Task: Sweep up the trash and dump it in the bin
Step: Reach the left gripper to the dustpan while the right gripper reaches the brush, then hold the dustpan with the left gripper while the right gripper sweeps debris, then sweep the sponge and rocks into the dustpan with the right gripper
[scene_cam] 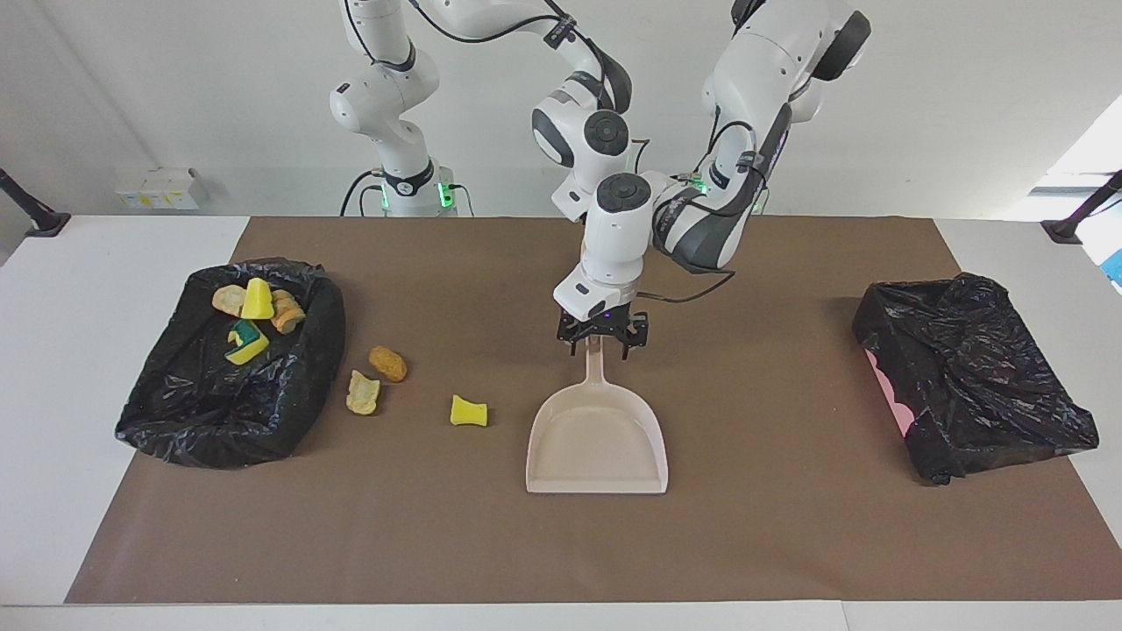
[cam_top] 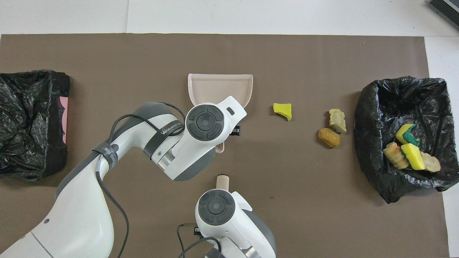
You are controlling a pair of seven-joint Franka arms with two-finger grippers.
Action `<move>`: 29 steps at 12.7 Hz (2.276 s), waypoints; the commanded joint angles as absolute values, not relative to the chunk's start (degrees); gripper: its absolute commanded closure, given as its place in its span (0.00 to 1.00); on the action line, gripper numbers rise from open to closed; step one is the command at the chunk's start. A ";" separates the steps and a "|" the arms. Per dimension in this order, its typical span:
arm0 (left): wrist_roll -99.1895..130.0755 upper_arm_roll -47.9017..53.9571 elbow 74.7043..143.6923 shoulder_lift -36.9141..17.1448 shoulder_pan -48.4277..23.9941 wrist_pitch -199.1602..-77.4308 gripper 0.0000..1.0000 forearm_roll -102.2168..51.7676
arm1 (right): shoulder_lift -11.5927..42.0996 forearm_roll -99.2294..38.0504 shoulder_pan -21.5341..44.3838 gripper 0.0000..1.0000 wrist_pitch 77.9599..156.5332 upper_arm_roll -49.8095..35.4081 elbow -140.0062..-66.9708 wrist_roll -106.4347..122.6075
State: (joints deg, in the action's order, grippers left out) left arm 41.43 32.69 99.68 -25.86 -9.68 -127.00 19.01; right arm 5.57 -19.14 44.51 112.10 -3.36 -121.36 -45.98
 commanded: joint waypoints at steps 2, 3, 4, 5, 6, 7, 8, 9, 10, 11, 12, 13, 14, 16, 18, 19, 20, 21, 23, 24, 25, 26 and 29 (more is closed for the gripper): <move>43.24 32.34 99.93 -26.72 -10.37 -127.71 0.45 19.95 | 2.81 -19.25 36.06 1.00 108.47 -3.43 -121.38 -46.06; 43.16 32.34 99.93 -26.54 -10.28 -127.53 0.57 19.95 | 2.73 -18.64 33.51 1.00 106.28 -3.43 -120.42 -44.92; 43.15 32.43 99.67 -26.37 -9.94 -127.01 0.66 19.95 | 2.72 -17.24 31.40 1.00 104.00 -3.43 -119.54 -42.65; 43.15 32.43 99.58 -26.02 -9.76 -126.83 0.68 19.95 | 2.64 -16.01 29.29 1.00 102.50 -3.43 -118.66 -40.45; 43.24 32.43 99.58 -26.02 -9.76 -126.91 0.71 19.95 | 2.64 -14.95 27.70 1.00 101.70 -3.43 -117.96 -39.30; 43.24 32.43 99.75 -25.93 -9.84 -126.91 0.78 20.04 | 2.55 -12.85 25.95 1.00 101.25 -3.51 -117.43 -37.81; 43.16 32.43 99.84 -25.93 -9.84 -126.83 0.85 20.04 | 2.64 -11.27 24.10 1.00 100.64 -3.52 -116.46 -35.97; 42.55 32.34 99.84 -25.67 -9.76 -126.74 0.92 20.04 | 3.16 -10.99 21.73 1.00 99.07 -3.52 -114.63 -33.77; 42.02 32.34 99.76 -25.06 -9.49 -125.52 0.97 20.04 | 3.77 -9.94 20.06 1.00 97.66 -3.52 -113.13 -31.92; 39.14 32.34 99.76 -23.66 -9.23 -124.20 0.97 20.04 | 4.39 -7.32 19.17 1.00 97.39 -3.52 -112.51 -30.95; 33.46 32.34 99.93 -22.08 -8.88 -122.54 0.97 19.95 | 4.57 -4.77 18.29 1.00 97.56 -3.52 -112.41 -30.15; 26.96 32.34 99.84 -21.02 -7.92 -120.00 0.98 19.86 | 4.74 -2.22 16.98 1.00 97.47 -3.43 -112.41 -28.93; 21.41 32.34 99.84 -20.05 -7.39 -117.71 0.98 19.78 | 4.83 0.41 14.53 1.00 97.30 -3.51 -112.59 -27.00; 14.63 32.34 99.76 -19.34 -6.60 -114.88 0.98 19.78 | 5.18 4.72 10.74 1.00 97.29 -3.52 -112.94 -22.26; 4.54 32.26 99.67 -19.25 -5.98 -113.56 0.99 19.69 | 5.54 8.34 5.83 1.00 96.68 -3.52 -112.94 -16.29; 0.65 32.34 99.67 -19.34 -5.28 -112.95 0.99 19.34 | 5.80 8.87 3.80 1.00 96.16 -3.52 -112.85 -13.21; -3.39 32.26 99.58 -19.34 -4.93 -112.50 1.00 18.03 | 5.80 9.75 2.30 1.00 95.89 -3.52 -113.11 -11.36; -8.91 32.26 99.49 -19.25 -4.57 -111.80 1.00 17.50 | 5.97 11.15 1.76 1.00 95.37 -3.52 -113.64 -10.82; -19.03 32.26 99.58 -19.34 -3.69 -111.18 1.00 17.14 | 6.59 12.39 -0.25 1.00 96.15 -3.52 -115.13 -8.98; -23.25 32.26 99.58 -19.34 -3.26 -111.09 1.00 16.96 | 7.46 12.48 -0.70 1.00 96.67 -3.52 -115.40 -8.62; -27.55 32.26 99.58 -19.42 -2.56 -111.27 1.00 16.09 | 8.34 12.39 -0.79 1.00 97.20 -3.52 -115.40 -8.61; -30.38 32.17 99.84 -19.34 -2.55 -111.27 1.00 15.30 | 9.05 12.31 -0.62 1.00 97.47 -3.60 -115.40 -8.61; -32.26 32.17 100.28 -19.60 -2.55 -112.14 1.00 15.12 | 11.51 10.90 0.96 1.00 98.26 -3.78 -114.61 -9.58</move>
